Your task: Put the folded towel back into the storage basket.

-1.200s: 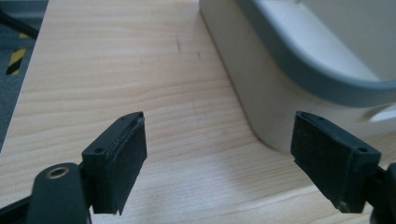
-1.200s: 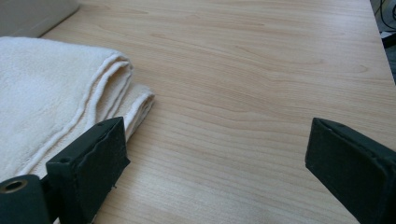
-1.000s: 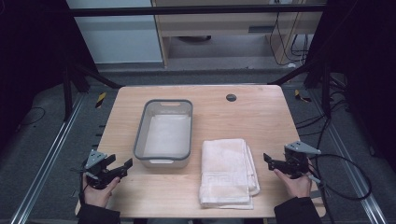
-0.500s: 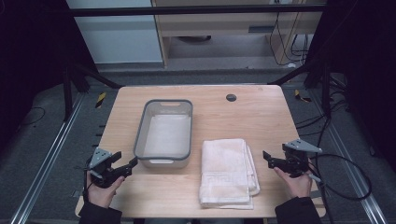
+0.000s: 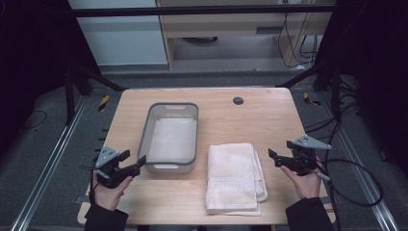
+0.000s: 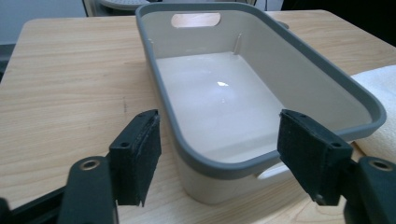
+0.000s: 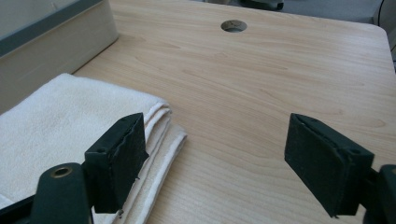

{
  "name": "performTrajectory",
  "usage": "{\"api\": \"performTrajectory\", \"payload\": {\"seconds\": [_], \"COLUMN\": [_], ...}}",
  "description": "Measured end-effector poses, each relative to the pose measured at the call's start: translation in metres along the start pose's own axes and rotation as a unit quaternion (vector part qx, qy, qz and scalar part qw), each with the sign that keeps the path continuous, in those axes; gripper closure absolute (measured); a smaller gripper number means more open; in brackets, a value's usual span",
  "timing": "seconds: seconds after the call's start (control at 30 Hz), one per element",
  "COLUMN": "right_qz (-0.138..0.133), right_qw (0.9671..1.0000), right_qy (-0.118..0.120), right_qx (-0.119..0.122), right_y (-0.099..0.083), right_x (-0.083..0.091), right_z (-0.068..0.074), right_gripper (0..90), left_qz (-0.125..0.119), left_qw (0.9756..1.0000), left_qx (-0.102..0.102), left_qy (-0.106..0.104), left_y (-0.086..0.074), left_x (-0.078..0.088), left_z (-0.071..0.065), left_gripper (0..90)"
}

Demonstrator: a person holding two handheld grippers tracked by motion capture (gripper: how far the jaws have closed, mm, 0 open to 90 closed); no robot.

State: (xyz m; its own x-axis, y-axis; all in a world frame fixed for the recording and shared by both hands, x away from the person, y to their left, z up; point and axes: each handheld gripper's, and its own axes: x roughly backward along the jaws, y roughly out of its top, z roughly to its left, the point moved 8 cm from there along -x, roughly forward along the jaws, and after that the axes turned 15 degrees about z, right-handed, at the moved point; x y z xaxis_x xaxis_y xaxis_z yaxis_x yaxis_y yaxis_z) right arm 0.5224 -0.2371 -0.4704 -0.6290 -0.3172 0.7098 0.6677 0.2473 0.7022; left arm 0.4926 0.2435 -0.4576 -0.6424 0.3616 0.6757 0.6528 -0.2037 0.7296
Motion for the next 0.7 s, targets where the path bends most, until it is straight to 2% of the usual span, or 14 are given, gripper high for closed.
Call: {"api": "performTrajectory", "payload": {"seconds": [0.2, 0.33, 0.7], "right_qz": [-0.003, -0.007, -0.018], "right_qw": [1.0000, 0.9999, 0.9997], "right_qy": [0.004, 0.010, 0.017], "right_qx": [0.003, 0.003, 0.005], "right_y": [0.007, 0.014, 0.028], "right_x": [0.000, 0.001, 0.004], "right_z": [0.002, 0.005, 0.010], "right_gripper": [23.6, 24.0, 24.0], "left_qz": [-0.005, -0.007, -0.015], "left_qw": [0.9999, 0.9997, 0.9988], "left_qx": [-0.012, -0.019, -0.038], "left_qy": [-0.005, -0.016, -0.028], "left_y": [0.006, 0.012, 0.027], "left_x": [-0.001, -0.001, -0.005], "left_z": [-0.012, -0.023, -0.051], "left_gripper": [28.9, 30.2, 30.2]}}
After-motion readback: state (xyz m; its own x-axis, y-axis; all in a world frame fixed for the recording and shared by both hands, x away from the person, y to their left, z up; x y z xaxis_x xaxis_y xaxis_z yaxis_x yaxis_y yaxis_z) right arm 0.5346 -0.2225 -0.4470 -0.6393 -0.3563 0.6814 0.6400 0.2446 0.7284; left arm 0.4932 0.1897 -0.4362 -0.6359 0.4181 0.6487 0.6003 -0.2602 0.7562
